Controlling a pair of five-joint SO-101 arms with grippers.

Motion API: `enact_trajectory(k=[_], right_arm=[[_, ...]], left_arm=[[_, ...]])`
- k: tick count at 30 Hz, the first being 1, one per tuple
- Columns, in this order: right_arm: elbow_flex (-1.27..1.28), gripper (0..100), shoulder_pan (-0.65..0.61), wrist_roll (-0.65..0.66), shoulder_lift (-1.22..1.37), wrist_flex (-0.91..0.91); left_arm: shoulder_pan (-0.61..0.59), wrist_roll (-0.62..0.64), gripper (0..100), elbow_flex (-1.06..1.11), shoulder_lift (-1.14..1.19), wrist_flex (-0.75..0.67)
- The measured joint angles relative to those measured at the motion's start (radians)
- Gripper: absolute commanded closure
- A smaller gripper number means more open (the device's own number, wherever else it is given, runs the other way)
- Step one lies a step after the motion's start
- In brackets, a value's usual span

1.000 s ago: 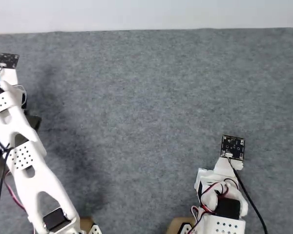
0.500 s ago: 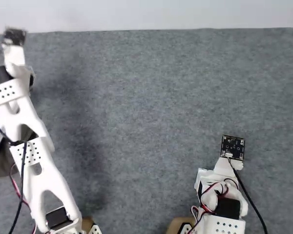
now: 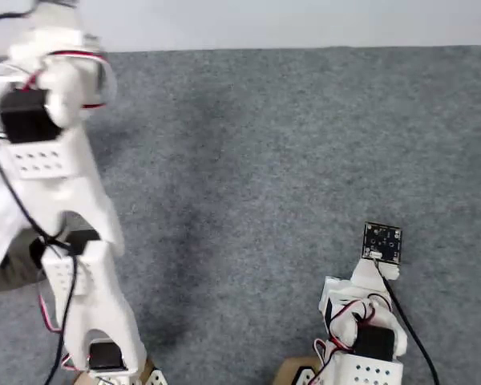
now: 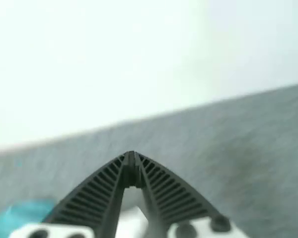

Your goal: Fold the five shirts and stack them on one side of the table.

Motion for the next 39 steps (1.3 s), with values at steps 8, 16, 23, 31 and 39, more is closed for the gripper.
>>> enact_trajectory(k=[8,16,23,31,39], right_arm=[[0.000,98.7,0.000,0.000,0.000,0.000],[0.000,98.7,0.000,0.000,0.000,0.000],[0.000,98.7,0.000,0.000,0.000,0.000],[0.000,98.7,0.000,0.000,0.000,0.000],[0.000,98.7,0.000,0.000,0.000,0.000]], left_arm=[[0.261,0.003,100,-0.009,-0.147,0.000],[0.106,0.003,100,0.241,-0.164,0.000],[-0.110,-0.106,99,0.580,-0.164,0.000],[-0.290,-0.226,80,0.913,-0.163,-0.126],[-0.365,-0.322,77,1.229,-0.163,-0.341]])
